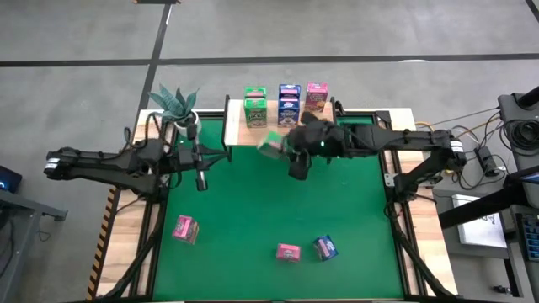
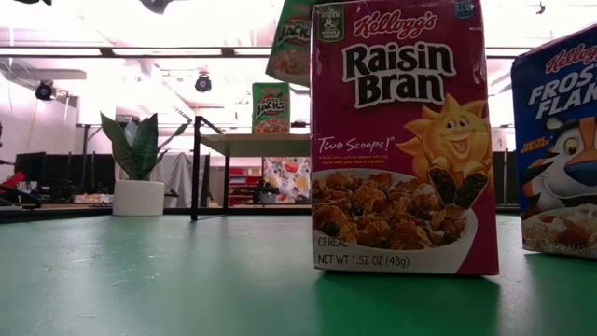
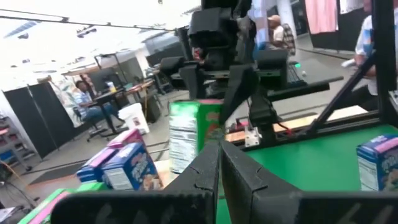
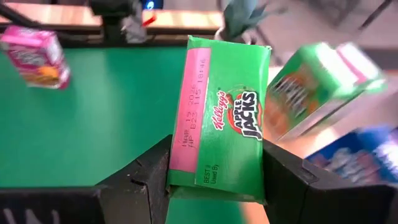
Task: Stack cereal on shelf
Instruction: Put the green cereal box on the shelf aligned with the other green cereal boxes
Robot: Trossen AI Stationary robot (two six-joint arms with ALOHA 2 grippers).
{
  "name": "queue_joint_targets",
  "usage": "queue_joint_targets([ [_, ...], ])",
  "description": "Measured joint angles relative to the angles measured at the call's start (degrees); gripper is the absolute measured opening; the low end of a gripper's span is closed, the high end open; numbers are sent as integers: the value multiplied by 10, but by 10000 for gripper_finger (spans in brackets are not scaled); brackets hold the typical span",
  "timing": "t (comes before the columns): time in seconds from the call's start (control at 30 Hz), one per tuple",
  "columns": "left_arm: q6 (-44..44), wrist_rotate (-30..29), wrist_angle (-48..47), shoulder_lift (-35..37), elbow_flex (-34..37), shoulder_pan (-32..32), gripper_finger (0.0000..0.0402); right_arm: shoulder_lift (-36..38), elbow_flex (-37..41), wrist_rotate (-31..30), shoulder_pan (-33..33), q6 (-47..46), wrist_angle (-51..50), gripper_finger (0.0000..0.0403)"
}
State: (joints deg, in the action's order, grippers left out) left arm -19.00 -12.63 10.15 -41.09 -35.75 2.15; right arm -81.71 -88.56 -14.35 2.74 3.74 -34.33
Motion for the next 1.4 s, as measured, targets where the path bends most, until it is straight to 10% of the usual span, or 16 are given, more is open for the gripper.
queue_joint_targets([
  [0.43, -13, -4, 4, 65, 31, 0, 0, -69, -36, 118, 103, 97, 55, 182],
  [1.03, -15, -4, 0, 70, 33, 0, 0, -211, -215, 118, 127, 166, -116, 185],
  [1.4, -15, -4, 2, 70, 33, 0, 0, -238, -242, 118, 138, 159, -124, 255],
])
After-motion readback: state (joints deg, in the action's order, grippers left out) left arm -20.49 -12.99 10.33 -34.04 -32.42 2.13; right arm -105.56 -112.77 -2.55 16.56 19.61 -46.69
